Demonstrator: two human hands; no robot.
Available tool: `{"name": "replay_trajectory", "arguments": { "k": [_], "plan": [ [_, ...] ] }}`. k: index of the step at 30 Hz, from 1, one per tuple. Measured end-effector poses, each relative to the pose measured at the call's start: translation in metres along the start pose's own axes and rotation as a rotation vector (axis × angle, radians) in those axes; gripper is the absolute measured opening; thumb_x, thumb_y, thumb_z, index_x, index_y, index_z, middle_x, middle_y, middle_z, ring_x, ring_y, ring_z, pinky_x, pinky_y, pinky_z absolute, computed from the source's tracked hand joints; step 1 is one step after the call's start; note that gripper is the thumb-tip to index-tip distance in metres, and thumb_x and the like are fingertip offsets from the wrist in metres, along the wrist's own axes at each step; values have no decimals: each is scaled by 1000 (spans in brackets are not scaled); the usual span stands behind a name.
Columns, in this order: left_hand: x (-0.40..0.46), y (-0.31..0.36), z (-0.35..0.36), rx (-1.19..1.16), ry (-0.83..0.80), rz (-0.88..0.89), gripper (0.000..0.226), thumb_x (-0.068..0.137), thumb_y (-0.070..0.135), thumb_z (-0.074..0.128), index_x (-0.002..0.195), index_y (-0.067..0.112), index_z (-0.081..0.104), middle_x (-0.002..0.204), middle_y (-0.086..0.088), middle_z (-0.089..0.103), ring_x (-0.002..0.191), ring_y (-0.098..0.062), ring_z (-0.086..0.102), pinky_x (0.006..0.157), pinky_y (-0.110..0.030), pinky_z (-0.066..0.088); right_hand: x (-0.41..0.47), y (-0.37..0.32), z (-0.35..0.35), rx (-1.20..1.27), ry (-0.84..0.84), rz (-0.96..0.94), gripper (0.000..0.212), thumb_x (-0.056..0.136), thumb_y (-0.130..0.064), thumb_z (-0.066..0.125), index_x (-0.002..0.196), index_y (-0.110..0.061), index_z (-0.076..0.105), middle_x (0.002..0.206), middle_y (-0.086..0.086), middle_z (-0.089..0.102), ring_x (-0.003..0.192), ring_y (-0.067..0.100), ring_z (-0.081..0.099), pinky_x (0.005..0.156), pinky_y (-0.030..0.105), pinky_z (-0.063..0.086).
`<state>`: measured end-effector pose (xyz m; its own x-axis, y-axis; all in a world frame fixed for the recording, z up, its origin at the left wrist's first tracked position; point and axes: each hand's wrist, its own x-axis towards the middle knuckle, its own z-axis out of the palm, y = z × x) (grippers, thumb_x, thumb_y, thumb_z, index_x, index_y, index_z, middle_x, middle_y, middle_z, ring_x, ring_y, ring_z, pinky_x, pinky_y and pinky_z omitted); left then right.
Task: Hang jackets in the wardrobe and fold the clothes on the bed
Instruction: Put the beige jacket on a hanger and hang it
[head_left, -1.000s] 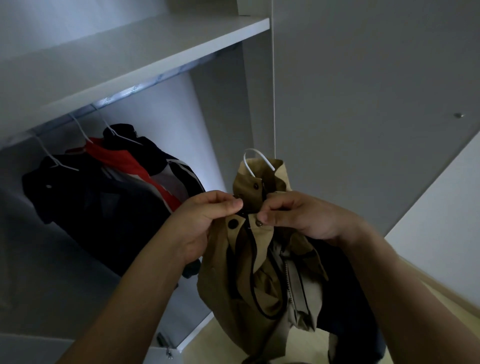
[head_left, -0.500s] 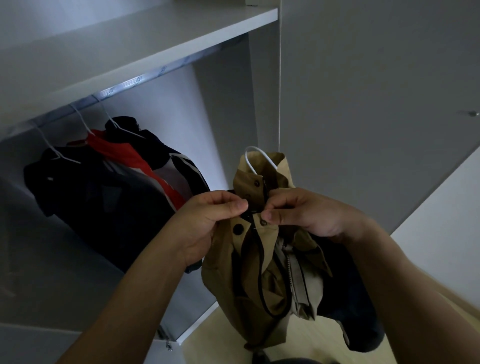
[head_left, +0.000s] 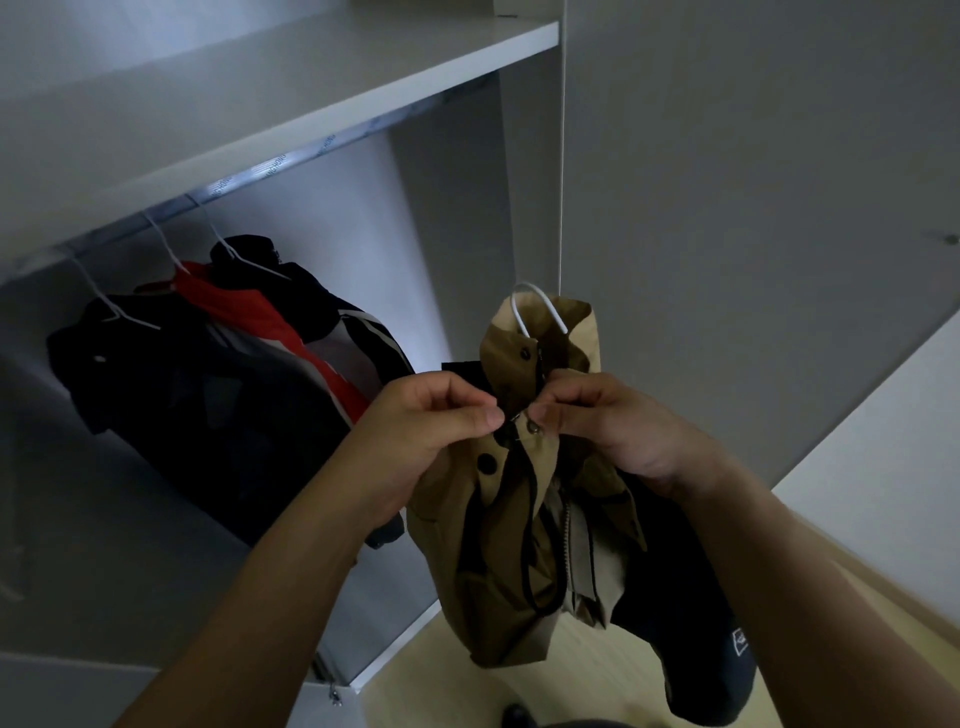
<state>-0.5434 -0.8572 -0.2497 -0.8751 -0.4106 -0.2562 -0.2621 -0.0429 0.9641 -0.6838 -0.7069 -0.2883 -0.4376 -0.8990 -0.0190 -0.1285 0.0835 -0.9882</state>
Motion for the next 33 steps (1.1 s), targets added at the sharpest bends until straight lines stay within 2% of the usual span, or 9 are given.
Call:
{"name": "replay_trajectory", "arguments": {
  "k": [2, 7, 12, 18, 20, 24, 28, 31, 33],
  "plan": [
    [1, 0, 0, 82, 7, 27, 14, 81, 1, 71, 91, 10, 70, 81, -6, 73, 77, -17, 70, 68, -25, 55, 1, 3, 3, 21, 45, -6, 18, 93, -12, 57, 85, 1, 69, 81, -6, 53, 77, 8, 54, 75, 21, 43],
    [5, -7, -2, 133, 94, 45, 12, 85, 0, 69, 86, 11, 69, 82, -10, 72, 78, -21, 67, 77, -36, 54, 0, 1, 9, 27, 26, 39, 19, 93, -19, 59, 78, -19, 71, 82, -10, 58, 82, 7, 58, 78, 24, 44],
    [4, -11, -3, 83, 86, 18, 10, 85, 0, 68, 88, 9, 70, 80, -7, 71, 77, -20, 67, 74, -31, 55, 3, -4, 13, 9, 14, 60, 18, 85, -32, 64, 81, -17, 72, 85, -8, 61, 85, 13, 59, 82, 31, 47],
    [0, -12, -6, 56, 60, 22, 12, 85, 1, 68, 84, 12, 72, 77, -5, 71, 74, -17, 68, 70, -30, 53, 5, 0, 24, 62, 165, 18, 19, 89, -10, 65, 74, -17, 74, 82, -10, 56, 81, 8, 58, 76, 25, 46],
    [0, -13, -8, 57, 27, 4, 17, 86, 1, 67, 78, 16, 73, 79, -8, 71, 77, -21, 67, 73, -34, 52, 5, 4, 29, 91, 235, -5, 26, 89, -8, 65, 70, -22, 74, 86, -4, 55, 85, 11, 58, 78, 28, 47],
    [3, -7, -15, 57, 5, -8, 21, 90, 8, 61, 81, 19, 75, 84, -6, 70, 88, -24, 67, 79, -37, 50, 3, 3, 29, 78, 218, -36, 22, 90, -10, 64, 75, -23, 75, 87, -2, 54, 90, 16, 56, 84, 30, 46],
    [5, -2, -15, 307, 65, 81, 5, 88, 20, 67, 89, 23, 72, 88, 1, 70, 88, -16, 68, 78, -32, 53, 5, 0, 30, -16, 201, -96, 18, 87, -23, 66, 74, -32, 74, 82, -12, 55, 87, 11, 55, 84, 30, 46],
    [5, -3, -17, 387, 70, 123, 8, 88, 17, 67, 91, 24, 70, 87, 1, 69, 87, -15, 66, 77, -31, 52, 6, -2, 31, -26, 208, -87, 14, 81, -33, 63, 73, -37, 73, 83, -15, 56, 88, 13, 57, 84, 31, 48],
    [2, -4, -17, 484, 79, 226, 20, 88, 14, 67, 101, 28, 64, 95, 6, 65, 89, -9, 63, 77, -25, 53, 6, -2, 31, -8, 218, -79, 17, 86, -28, 64, 73, -34, 74, 85, -13, 57, 90, 13, 58, 82, 29, 47]
  ]
}}
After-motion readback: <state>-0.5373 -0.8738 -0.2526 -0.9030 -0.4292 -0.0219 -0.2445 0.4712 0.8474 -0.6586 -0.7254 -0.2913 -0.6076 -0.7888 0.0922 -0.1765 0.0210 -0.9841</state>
